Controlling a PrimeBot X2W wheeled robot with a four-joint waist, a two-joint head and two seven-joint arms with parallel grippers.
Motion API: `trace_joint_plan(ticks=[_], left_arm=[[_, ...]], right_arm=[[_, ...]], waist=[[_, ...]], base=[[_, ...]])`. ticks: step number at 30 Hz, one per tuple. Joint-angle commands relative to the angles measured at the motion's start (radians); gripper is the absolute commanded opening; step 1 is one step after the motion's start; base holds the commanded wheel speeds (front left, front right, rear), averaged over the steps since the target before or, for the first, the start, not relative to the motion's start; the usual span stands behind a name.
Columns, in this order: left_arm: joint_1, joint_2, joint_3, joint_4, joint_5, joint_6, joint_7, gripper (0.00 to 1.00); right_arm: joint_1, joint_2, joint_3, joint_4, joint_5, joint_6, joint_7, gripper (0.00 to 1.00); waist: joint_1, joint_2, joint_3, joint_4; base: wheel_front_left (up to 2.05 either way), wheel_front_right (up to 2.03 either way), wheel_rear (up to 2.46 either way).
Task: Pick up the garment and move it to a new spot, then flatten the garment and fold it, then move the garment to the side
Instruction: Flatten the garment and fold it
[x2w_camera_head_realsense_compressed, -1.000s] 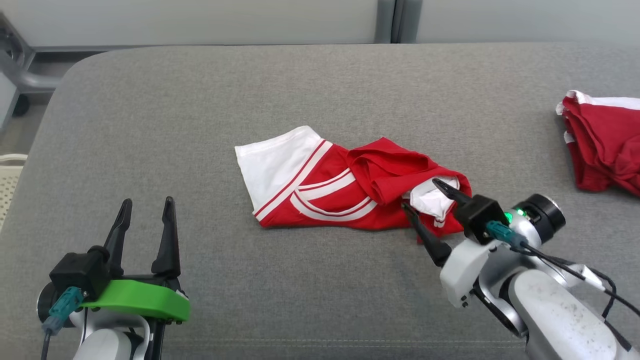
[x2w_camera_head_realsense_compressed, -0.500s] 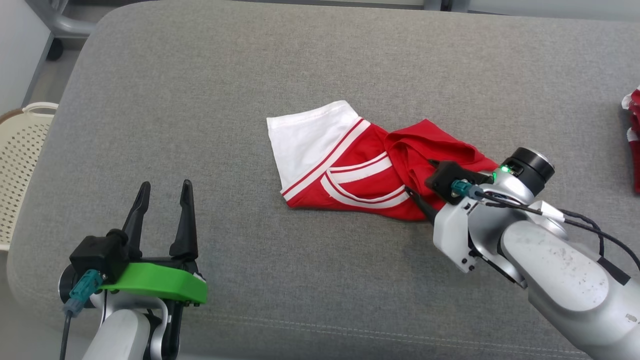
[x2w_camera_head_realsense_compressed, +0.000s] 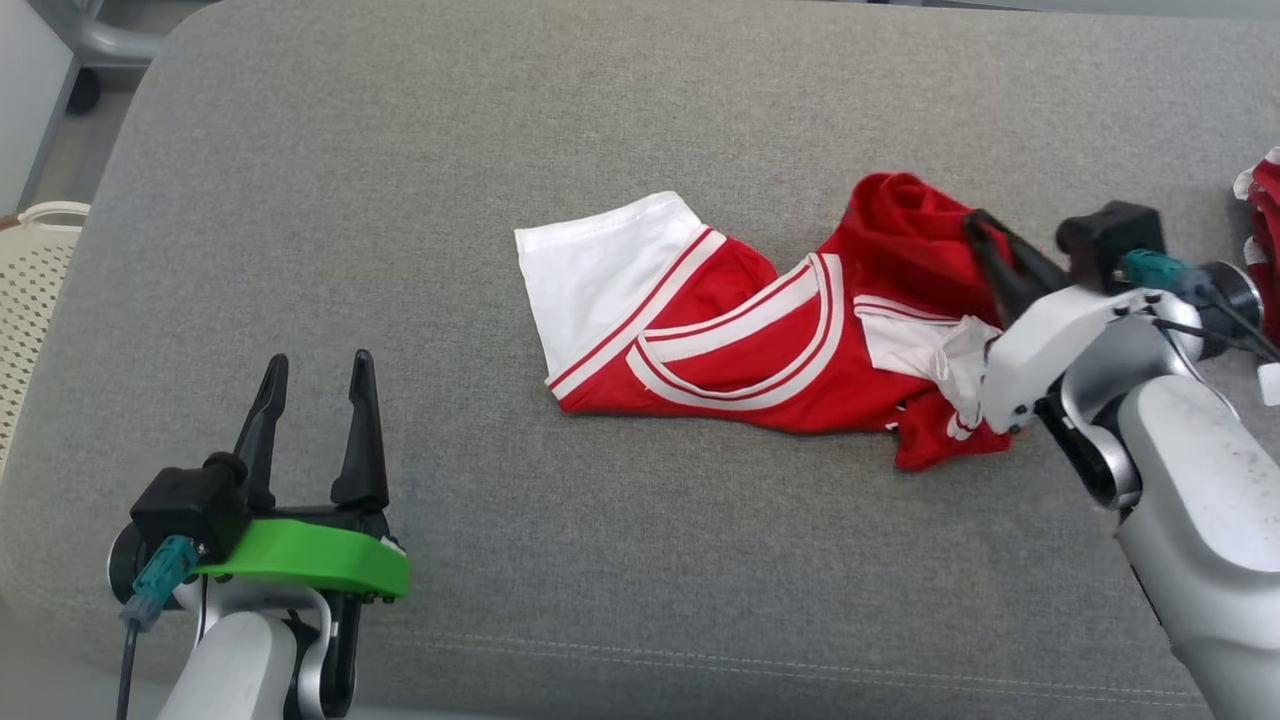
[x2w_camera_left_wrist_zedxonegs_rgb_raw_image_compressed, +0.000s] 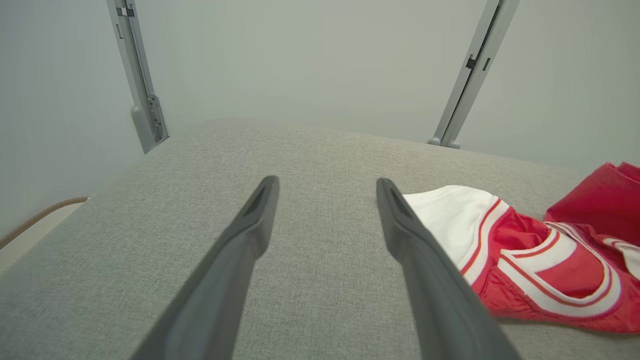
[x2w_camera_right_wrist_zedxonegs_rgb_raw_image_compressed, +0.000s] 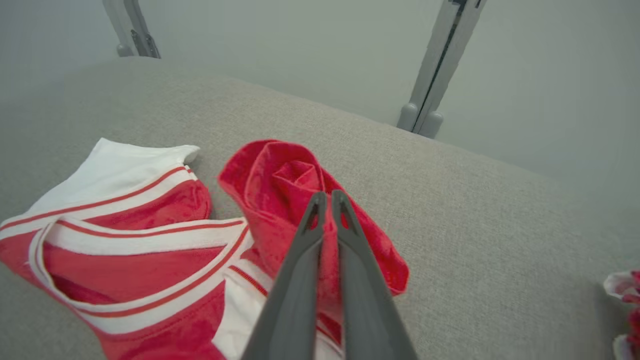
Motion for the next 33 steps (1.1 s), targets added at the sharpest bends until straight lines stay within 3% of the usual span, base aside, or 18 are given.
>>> trace_joint_plan(ticks=[1, 7, 9, 14, 18, 33], left_arm=[[-0.023, -0.001, 0.003, -0.002, 0.007, -0.004, -0.007, 1.0], [-0.034, -0.006, -0.001, 0.008, 0.015, -0.012, -0.008, 1.0], [-0.038, -0.008, -0.001, 0.011, 0.018, -0.015, -0.008, 1.0], [-0.023, -0.006, 0.002, 0.007, 0.028, -0.008, -0.007, 1.0], [0.008, -0.007, 0.008, -0.023, 0.044, 0.013, -0.006, 1.0], [0.124, 0.028, 0.028, -0.097, 0.053, 0.073, 0.009, 1.0]], right_arm=[[0.021, 0.013, -0.044, 0.016, 0.007, -0.002, -0.014, 0.0], [0.048, 0.046, -0.219, 0.118, -0.01, -0.002, -0.076, 0.0], [0.047, 0.062, -0.258, 0.147, -0.016, -0.002, -0.111, 1.0], [0.058, 0.102, -0.296, 0.166, -0.04, -0.002, -0.218, 1.0], [0.126, 0.158, -0.281, 0.098, -0.044, -0.002, -0.302, 1.0], [0.449, 0.276, -0.254, -0.222, -0.064, -0.002, -0.327, 1.0]], waist=[[0.0, 0.0, 0.004, -0.005], [0.0, 0.0, 0.011, -0.005], [0.0, 0.0, 0.01, -0.005], [0.0, 0.0, -0.003, -0.015], [0.0, 0.0, -0.033, -0.032], [0.0, 0.0, -0.14, -0.094]], base=[[0.0, 0.0, 0.0], [0.0, 0.0, 0.0], [0.0, 0.0, 0.0], [0.0, 0.0, 0.0], [0.0, 0.0, 0.0], [0.0, 0.0, 0.0]])
